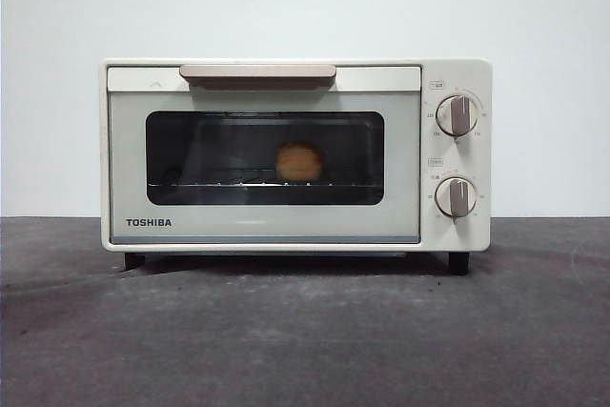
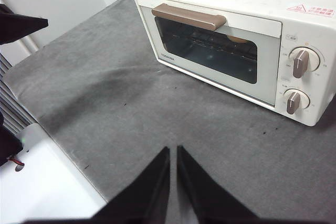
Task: The left arm flap open the oven, the right arm pick bread and place it into oven, the left arm flap close the oven
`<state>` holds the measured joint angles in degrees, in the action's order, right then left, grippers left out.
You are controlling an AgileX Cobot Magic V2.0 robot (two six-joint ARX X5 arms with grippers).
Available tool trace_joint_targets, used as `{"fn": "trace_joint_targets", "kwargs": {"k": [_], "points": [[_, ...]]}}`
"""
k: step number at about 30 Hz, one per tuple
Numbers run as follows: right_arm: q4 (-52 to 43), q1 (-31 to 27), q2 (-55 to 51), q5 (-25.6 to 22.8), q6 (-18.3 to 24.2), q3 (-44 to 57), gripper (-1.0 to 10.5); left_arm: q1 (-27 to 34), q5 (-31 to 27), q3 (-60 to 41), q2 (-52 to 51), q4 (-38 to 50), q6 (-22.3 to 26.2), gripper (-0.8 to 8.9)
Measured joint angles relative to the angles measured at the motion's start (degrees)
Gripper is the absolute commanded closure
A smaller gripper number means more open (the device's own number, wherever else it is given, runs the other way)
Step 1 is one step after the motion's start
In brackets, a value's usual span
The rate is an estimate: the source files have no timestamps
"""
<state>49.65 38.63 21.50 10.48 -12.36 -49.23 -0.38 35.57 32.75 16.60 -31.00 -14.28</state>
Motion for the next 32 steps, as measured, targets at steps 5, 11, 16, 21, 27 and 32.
{"fn": "trace_joint_targets", "kwargs": {"k": [5,11,16,21,27,32], "points": [[0.0,0.0,0.0,0.0,0.0,0.0,9.3,0.0,0.07,-0.11,-1.46,0.13,0.31,7.89],[0.0,0.0,0.0,0.0,0.0,0.0,9.3,0.0,-10.4,-8.37,-3.96,9.05,6.12,7.89],[0.02,0.0,0.0,0.0,0.02,0.0,9.3,0.0,-21.18,-20.17,-8.37,17.27,7.41,7.89],[0.0,0.0,0.0,0.0,0.02,0.0,9.3,0.0,-30.56,-27.89,-13.27,17.94,7.61,7.89],[0.0,0.0,0.0,0.02,0.04,0.0,9.3,0.0,-36.11,-30.91,-16.39,20.52,7.74,7.89],[0.02,0.0,0.0,0.0,0.09,0.0,9.3,-0.02,-36.26,-30.91,-16.33,20.5,8.31,7.89]]}}
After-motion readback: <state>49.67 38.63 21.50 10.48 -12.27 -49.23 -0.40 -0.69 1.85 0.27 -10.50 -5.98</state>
